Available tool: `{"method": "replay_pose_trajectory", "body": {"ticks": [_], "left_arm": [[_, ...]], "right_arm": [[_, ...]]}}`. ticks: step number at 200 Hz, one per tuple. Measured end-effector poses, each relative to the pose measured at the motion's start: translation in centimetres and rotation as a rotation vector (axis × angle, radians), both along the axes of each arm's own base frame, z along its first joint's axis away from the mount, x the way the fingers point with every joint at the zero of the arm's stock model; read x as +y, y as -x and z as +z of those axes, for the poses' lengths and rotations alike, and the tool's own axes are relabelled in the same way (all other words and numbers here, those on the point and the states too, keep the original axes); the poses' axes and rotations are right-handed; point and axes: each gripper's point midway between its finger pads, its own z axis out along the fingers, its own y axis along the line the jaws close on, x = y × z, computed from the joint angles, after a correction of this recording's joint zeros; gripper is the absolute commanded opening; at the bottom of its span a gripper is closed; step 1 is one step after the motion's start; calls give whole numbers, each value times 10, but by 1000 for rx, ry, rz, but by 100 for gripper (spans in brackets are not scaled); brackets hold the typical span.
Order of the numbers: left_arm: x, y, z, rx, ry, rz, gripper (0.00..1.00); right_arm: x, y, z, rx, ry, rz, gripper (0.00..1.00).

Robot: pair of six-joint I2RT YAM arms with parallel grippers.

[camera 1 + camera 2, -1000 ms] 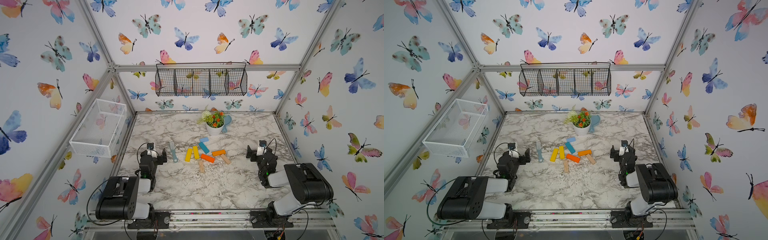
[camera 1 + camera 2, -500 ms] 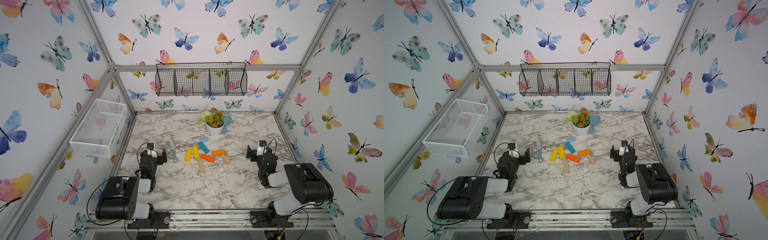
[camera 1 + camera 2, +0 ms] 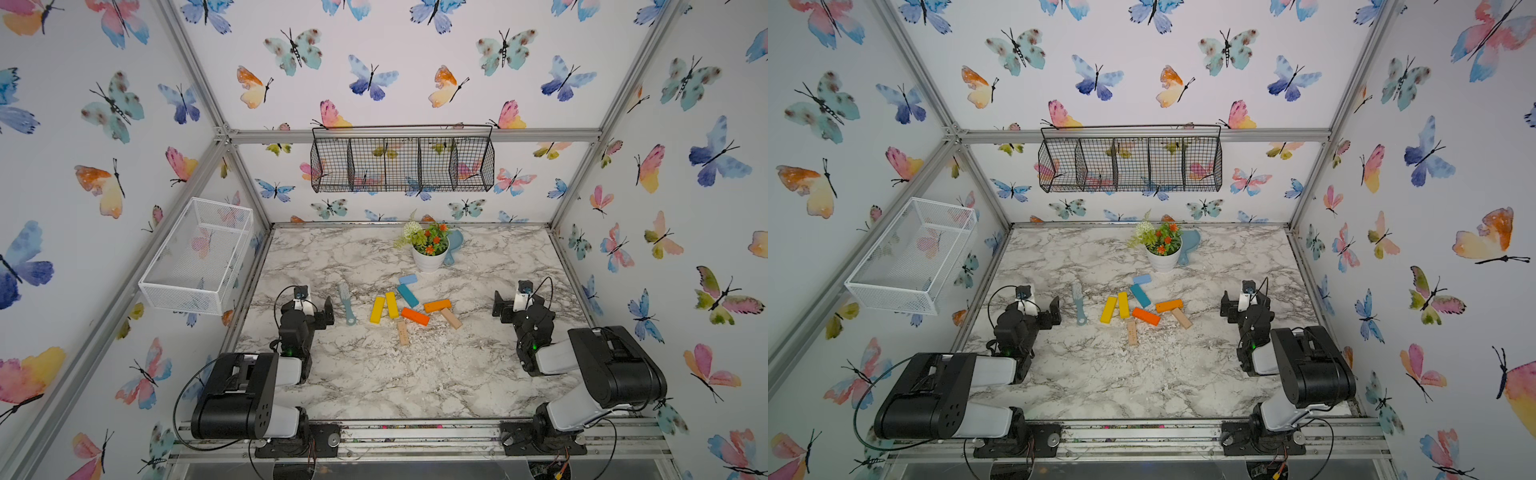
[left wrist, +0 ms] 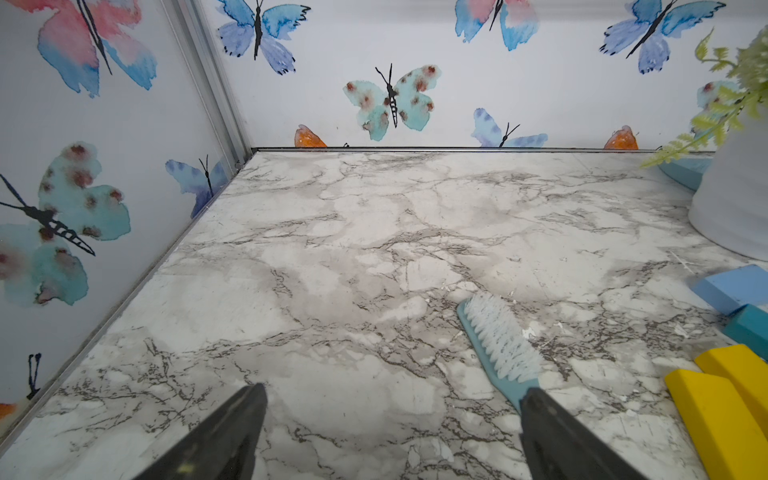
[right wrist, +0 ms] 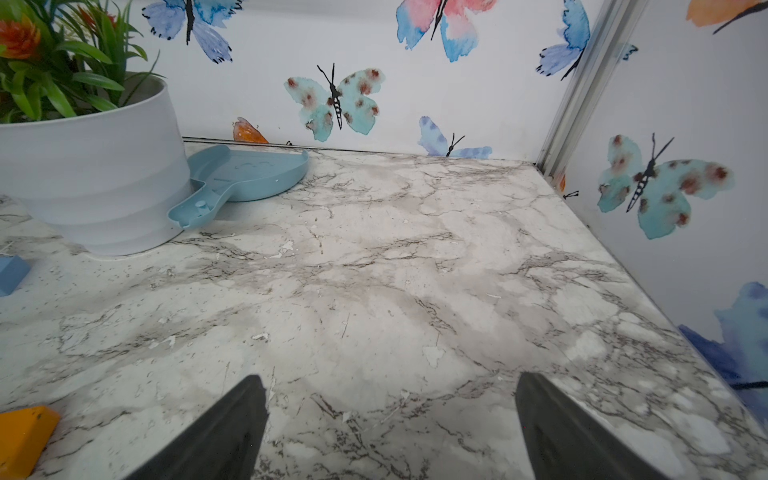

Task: Assemble a giraffe with building blocks
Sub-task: Adjust the building block at the center of the board.

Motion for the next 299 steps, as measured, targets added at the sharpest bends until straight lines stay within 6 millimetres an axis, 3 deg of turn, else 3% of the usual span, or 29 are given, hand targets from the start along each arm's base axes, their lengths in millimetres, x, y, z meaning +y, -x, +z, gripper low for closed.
{"method": "replay_pose_trajectory", "body": {"ticks": [299], "left_arm": [[0,0,0,0,0,0,98]], "right_arm": [[0,0,-1,4,-4,7,98]]}}
